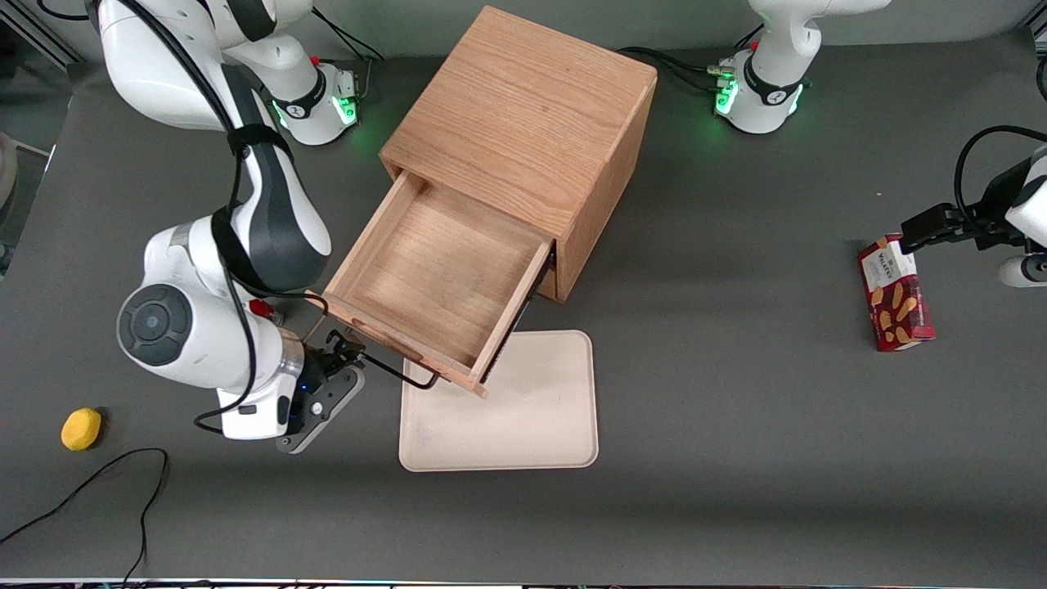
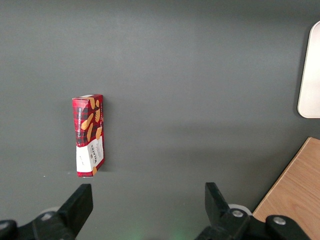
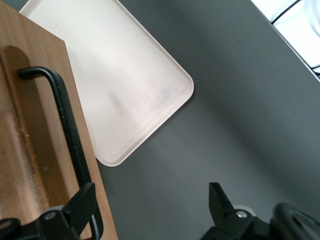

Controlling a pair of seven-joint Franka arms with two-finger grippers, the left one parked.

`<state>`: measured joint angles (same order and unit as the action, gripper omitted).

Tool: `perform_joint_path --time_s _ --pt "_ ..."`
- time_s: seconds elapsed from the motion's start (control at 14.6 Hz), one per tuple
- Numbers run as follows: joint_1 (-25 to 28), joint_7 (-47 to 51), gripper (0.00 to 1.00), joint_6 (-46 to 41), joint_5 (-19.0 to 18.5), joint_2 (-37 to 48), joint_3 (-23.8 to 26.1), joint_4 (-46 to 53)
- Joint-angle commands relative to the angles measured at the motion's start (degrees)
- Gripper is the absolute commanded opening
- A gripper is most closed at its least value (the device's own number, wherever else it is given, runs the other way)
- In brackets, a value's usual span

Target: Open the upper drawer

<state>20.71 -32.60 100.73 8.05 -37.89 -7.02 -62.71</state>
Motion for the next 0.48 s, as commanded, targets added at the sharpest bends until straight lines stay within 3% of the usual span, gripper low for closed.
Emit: perform_joint_path --time_s 0.0,0.41 --pt "-0.3 1.3 1.0 -3.8 -1.1 -0.9 0.3 3.9" --pt "-0.2 3.2 1.0 -9.1 -1.2 1.0 0.2 5.9"
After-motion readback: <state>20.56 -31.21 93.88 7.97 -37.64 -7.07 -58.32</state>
